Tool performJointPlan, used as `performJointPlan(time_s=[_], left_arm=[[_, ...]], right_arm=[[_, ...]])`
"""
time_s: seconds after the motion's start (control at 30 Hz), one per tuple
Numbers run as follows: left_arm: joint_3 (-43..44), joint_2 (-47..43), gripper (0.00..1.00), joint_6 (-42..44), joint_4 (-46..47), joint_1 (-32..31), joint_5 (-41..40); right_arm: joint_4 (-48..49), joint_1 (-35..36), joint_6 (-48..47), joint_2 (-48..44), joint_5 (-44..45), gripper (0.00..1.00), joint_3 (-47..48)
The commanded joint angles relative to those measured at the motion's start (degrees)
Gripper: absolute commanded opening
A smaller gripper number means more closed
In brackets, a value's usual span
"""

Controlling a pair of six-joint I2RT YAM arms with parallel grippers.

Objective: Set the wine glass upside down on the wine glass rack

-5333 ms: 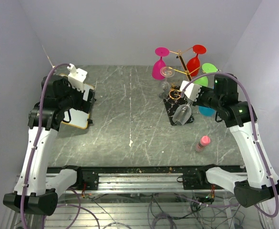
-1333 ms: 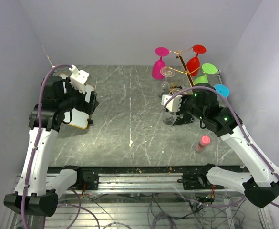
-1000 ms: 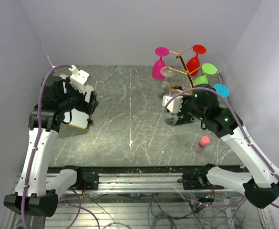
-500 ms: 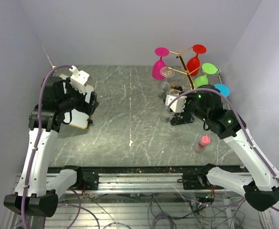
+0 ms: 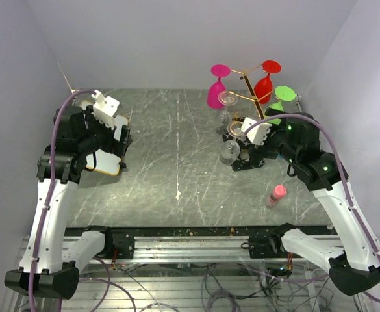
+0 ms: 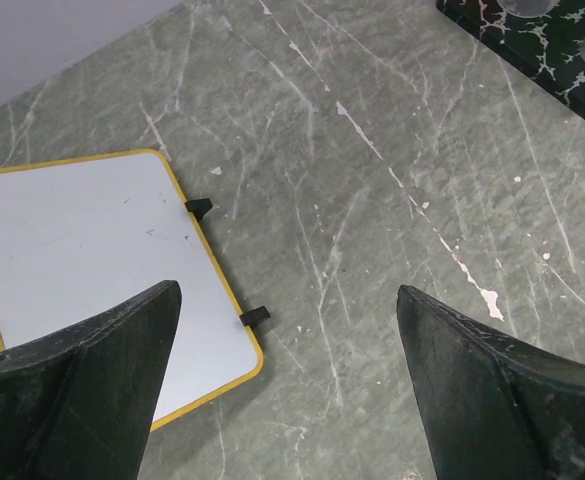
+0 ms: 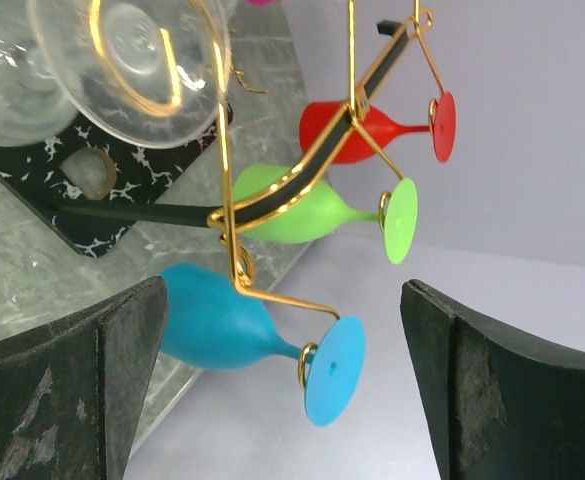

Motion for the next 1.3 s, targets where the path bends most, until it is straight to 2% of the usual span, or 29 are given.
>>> performJointPlan(time_s=[0.0,0.1,0.33,0.53,0.6,0.67,0.8,0.97,1.13,1.27], left_arm=[[1.3,-1.1,0.99,0.5,2.0,0.6,-4.2],[0.7,-2.3,0.99,0.0,3.8,0.6,-7.1],[-1.2,-4.5,0.99,-5.5,9.1,0.6,-18.6],[-2.7,-4.5,0.99,-12.9,15.7,0.6,-31.3],[-2.9,-3.9,0.99,-12.3,16.2,0.6,-32.5],[-2.1,-2.7,0.99,-10.7,14.6,0.6,-32.3],[-3.4,-3.5,0.99,-9.5,16.5,0.5,-32.8],[-7.6,-7.7,0.99,-12.2,21.0,0.6,-30.8],[-10.2,-9.7,0.99,-14.0,22.8,0.6,-26.5],[-12.1,-11.7,0.99,-11.4,22.7,0.9,-22.3]], right_arm=[[3.0,-2.7,3.1,-1.5,0.4,1.0,-0.7],[8.3,-4.6,6.4,-1.7,3.6,1.0,-1.2],[12.8,-8.8,17.7,0.6,5.9,1.0,2.3],[24.7,-11.4,28.4,-0.3,10.3,1.0,-4.0],[27.1,-12.8,32.0,0.5,11.8,1.0,-4.5],[24.5,-13.9,36.7,2.4,11.1,1.0,-1.8],[22.4,-19.7,43.3,4.1,3.2,1.0,0.8],[23.1,-29.6,44.6,3.2,-11.1,1.0,0.0],[22.2,-37.9,49.0,3.8,-19.3,1.0,1.6],[19.7,-43.0,47.2,4.7,-24.1,1.0,3.0]])
